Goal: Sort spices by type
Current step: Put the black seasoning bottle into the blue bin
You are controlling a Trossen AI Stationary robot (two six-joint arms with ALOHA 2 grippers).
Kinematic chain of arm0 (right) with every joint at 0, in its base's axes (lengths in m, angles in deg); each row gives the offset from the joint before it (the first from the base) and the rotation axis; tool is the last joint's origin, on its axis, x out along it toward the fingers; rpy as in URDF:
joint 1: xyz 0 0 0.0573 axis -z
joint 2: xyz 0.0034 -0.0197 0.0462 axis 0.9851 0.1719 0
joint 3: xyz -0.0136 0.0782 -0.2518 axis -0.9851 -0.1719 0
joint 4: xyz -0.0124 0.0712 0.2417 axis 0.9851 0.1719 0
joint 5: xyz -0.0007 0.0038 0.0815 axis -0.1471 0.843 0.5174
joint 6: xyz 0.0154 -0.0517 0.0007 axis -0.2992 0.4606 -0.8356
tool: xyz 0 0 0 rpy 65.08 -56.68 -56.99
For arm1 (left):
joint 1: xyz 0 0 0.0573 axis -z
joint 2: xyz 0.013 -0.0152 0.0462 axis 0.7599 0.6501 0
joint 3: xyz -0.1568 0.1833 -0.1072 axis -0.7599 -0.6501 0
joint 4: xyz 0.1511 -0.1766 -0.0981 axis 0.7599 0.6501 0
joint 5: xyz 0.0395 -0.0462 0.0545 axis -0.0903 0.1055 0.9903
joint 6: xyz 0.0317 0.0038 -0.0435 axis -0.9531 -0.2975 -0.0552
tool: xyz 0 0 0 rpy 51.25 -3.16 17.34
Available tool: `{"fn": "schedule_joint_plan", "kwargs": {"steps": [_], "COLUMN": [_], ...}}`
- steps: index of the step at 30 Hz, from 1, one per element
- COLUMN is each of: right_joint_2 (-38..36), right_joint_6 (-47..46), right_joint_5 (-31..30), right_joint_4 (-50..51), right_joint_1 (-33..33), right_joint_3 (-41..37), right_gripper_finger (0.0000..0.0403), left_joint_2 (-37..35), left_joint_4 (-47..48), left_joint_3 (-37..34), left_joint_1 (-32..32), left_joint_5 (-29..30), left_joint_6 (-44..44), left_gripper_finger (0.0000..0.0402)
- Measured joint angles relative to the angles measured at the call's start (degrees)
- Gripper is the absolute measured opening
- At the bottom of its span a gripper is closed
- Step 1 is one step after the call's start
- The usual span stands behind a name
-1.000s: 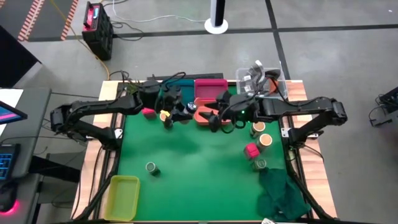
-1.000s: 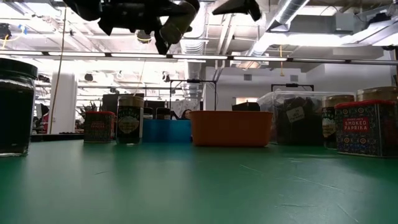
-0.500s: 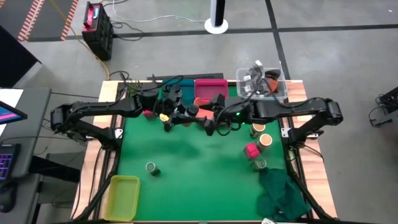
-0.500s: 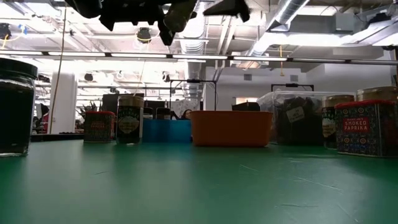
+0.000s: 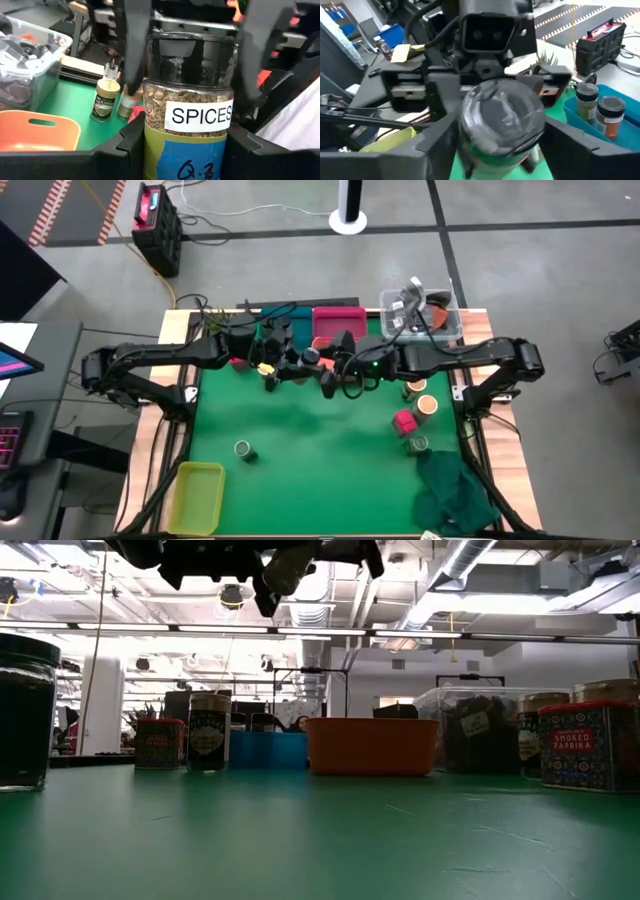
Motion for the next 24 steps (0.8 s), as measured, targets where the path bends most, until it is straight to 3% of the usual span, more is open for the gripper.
{"fn": "schedule_joint_plan", "kwargs": {"steps": [8, 14, 24], "right_joint_2": [0.0, 0.1, -0.1], "right_joint_6": [0.2, 0.4, 0.6], "right_joint_5": [0.5, 0.5, 0.1], "right_joint_4": [-0.9, 0.5, 13.3], "right_joint_1": [0.5, 0.5, 0.6], "right_joint_3": [0.0, 0.0, 6.0], "right_gripper_finger": [0.0224, 0.0224, 0.0225], "left_joint_2": [0.0, 0.0, 0.0], "left_joint_4": [1.5, 4.9, 25.3], "left_joint_3": [0.1, 0.1, 8.7], "left_joint_1": [0.3, 0.3, -0.8], "left_joint_5": [-1.0, -1.0, 0.2], "left_joint_6": [-0.9, -2.5, -12.8], "left_gripper_finger": [0.0188, 0.0221, 0.0297]}}
